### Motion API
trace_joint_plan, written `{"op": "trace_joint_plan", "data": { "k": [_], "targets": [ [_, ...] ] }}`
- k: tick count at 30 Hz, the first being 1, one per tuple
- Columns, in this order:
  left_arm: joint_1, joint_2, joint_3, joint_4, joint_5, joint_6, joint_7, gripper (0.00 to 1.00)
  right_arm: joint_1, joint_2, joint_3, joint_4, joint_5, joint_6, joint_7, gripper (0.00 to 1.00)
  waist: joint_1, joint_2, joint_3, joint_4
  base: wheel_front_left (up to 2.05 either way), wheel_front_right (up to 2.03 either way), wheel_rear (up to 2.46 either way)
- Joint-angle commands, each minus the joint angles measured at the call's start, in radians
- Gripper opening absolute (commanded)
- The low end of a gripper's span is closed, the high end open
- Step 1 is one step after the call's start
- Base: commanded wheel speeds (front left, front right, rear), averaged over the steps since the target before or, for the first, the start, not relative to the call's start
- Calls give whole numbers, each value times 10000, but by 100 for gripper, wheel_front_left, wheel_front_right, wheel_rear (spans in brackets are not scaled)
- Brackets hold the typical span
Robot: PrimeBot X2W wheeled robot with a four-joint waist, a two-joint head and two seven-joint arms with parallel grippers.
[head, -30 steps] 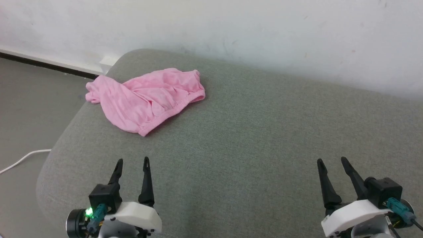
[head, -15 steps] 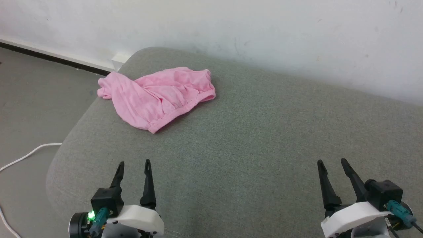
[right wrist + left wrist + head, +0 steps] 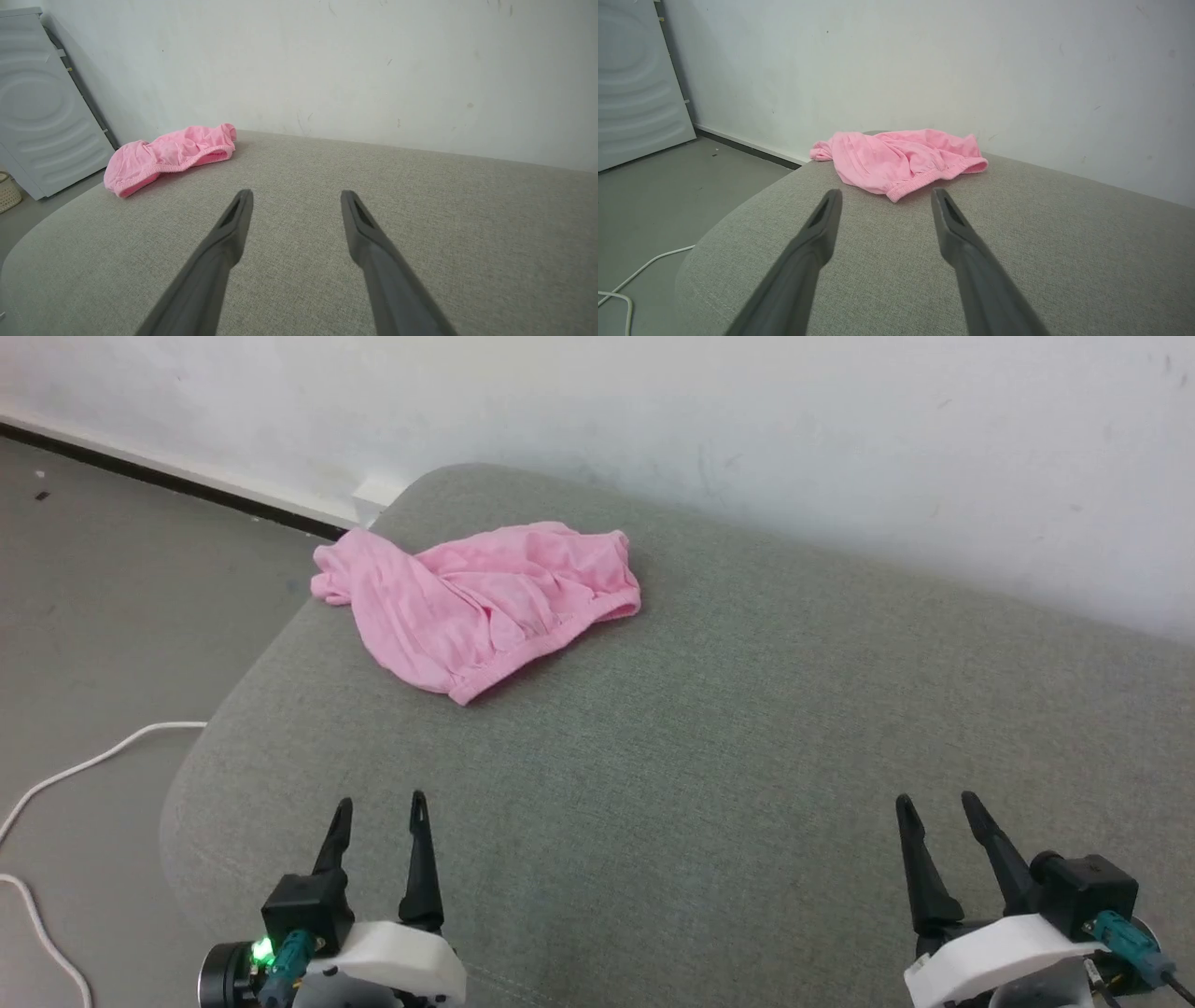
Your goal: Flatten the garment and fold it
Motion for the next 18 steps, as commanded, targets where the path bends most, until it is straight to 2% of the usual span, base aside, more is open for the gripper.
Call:
{"op": "trace_joint_plan", "data": {
  "k": [1, 18],
  "targets": [
    [82, -19, -38, 58, -69, 67, -118, 100, 82, 19, -7, 35, 101, -8, -96, 100, 0, -1, 6, 57, 0, 0, 0],
    [104, -22, -146, 334, -224, 207, -446, 100, 178, 22, 19, 288, 289, -9, -423, 100, 0, -1, -61, 571, 0, 0, 0]
  ]
}}
